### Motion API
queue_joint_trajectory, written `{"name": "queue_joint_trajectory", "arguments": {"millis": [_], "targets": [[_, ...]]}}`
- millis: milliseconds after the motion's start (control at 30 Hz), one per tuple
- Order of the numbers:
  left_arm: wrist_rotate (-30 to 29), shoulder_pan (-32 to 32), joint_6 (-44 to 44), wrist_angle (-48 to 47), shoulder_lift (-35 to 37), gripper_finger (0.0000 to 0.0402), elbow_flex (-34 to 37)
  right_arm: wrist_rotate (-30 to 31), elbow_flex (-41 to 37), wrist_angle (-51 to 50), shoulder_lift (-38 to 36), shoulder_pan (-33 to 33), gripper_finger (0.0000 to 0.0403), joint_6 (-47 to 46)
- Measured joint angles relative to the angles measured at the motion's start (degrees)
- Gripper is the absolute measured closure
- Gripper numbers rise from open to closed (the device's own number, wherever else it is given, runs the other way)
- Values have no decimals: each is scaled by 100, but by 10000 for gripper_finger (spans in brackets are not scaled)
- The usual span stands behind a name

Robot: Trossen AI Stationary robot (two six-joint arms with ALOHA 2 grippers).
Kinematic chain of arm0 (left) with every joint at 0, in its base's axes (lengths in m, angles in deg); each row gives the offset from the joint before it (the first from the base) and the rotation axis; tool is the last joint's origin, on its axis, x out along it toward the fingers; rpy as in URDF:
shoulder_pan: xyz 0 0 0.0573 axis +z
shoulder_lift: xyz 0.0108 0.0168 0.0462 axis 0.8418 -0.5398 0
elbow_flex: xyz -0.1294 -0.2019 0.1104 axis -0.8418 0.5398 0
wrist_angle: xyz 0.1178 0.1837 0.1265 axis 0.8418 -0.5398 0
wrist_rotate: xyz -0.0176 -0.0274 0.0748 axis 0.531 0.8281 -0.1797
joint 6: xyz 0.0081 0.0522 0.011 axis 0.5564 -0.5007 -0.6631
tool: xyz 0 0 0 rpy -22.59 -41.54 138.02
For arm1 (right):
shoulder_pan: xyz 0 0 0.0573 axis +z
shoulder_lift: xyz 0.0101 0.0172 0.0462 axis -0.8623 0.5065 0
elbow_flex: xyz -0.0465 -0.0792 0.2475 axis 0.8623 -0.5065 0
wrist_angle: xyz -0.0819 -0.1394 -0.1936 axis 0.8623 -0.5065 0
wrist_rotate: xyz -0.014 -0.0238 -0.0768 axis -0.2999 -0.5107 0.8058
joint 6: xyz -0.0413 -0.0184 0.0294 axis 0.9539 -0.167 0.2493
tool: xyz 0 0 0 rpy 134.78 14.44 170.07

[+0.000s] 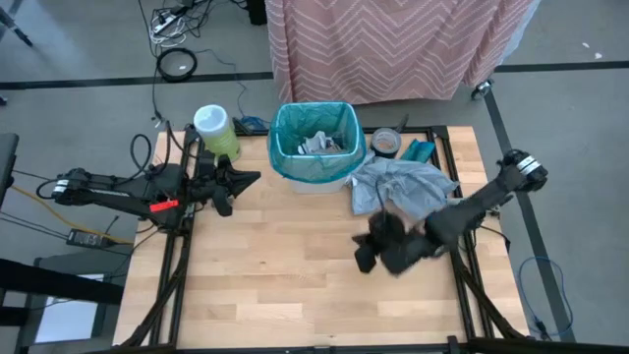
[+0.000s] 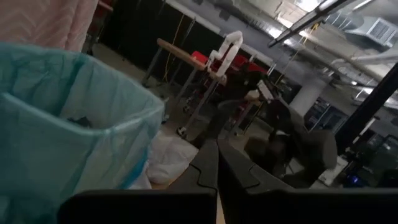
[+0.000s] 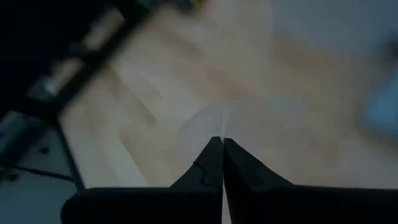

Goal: Place trash/remove bag and relplace
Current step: Put the transparent plastic material into the trash bin

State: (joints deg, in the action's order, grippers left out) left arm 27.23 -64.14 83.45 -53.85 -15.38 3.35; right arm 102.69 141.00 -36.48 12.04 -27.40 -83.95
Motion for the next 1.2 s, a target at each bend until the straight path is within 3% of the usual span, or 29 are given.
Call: {"name": "queue_joint_trajectory", "arguments": {"millis": [300,500,867,1067,1200], "targets": [[-240,2,-83,429,2,396,0,17,1452,873,-526,-1417,403,3588],[-558,2,-76,438,-2,396,0,-494,2136,1228,-495,-2429,403,5063],[-1218,4,30,428,-4,396,0,-2144,2154,1417,-53,-4237,403,5317],[-1395,4,53,431,-4,396,0,-2811,2148,1441,510,-4734,395,5222],[-1431,7,136,431,-4,395,0,-3236,2147,1635,695,-4924,360,5019]]}}
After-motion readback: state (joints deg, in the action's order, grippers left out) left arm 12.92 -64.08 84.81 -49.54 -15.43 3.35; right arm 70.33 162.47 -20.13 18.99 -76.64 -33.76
